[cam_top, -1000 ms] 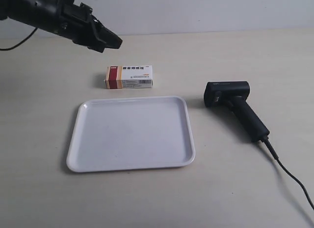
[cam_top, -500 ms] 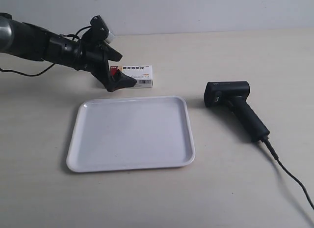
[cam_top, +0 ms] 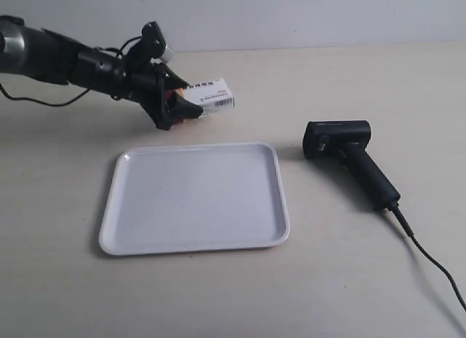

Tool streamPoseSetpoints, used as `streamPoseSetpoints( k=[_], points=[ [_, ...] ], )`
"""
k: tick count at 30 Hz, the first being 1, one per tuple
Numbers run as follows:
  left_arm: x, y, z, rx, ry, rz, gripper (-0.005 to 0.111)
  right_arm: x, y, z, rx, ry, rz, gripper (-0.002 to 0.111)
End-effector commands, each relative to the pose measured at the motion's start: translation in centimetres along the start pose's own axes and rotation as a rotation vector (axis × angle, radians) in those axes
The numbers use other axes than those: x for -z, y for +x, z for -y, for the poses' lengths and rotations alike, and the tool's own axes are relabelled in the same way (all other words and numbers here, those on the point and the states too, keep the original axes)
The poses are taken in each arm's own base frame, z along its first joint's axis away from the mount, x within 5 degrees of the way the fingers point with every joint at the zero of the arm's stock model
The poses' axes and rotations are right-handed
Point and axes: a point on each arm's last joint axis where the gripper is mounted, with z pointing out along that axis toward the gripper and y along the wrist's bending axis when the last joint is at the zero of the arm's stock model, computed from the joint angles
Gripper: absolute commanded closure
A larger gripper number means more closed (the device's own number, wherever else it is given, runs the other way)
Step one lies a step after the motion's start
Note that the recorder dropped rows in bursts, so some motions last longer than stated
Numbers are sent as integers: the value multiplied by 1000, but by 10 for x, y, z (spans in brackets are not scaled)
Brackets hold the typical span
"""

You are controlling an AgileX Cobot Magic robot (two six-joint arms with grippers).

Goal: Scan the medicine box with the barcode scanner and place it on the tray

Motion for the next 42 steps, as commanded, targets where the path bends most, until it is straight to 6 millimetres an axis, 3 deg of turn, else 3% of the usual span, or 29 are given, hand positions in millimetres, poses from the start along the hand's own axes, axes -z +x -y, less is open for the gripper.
streamPoseSetpoints(
  k=[1,5,8,12,18,21,24,27,30,35,38,42],
  points=[
    [56,-69,18,-114,118,65,106,-12,-10,-5,-5,-22,-37,108],
    [97,-100,53,-198,259,123,106,-44,-15,-24,17,-168,-221,108],
    [109,-100,78,-248,242,168,106,-77,-2,-38,50,-249,-437,98],
    [110,-79,102,-193,121,69,106,-130,29,-40,78,-231,-669,69],
    [102,-56,121,-152,126,-14,106,-184,77,-46,125,-336,-836,25],
    [101,-51,124,-141,141,-24,106,-205,101,-45,182,-383,-891,11],
    [100,-47,128,-136,162,-31,106,-222,120,-35,233,-295,-962,6],
    [99,-45,130,-137,172,-40,106,-230,135,-32,251,-305,-995,6],
    [99,-44,130,-138,173,-42,106,-234,146,-39,254,-422,-994,7],
    [99,-43,131,-139,179,-48,106,-241,157,-29,321,-347,-1037,18],
    [95,-38,131,-127,192,-58,106,-241,157,-30,351,-379,-1029,41],
    [85,-25,130,-94,220,-80,106,-243,143,-34,365,-385,-988,81]
  ],
)
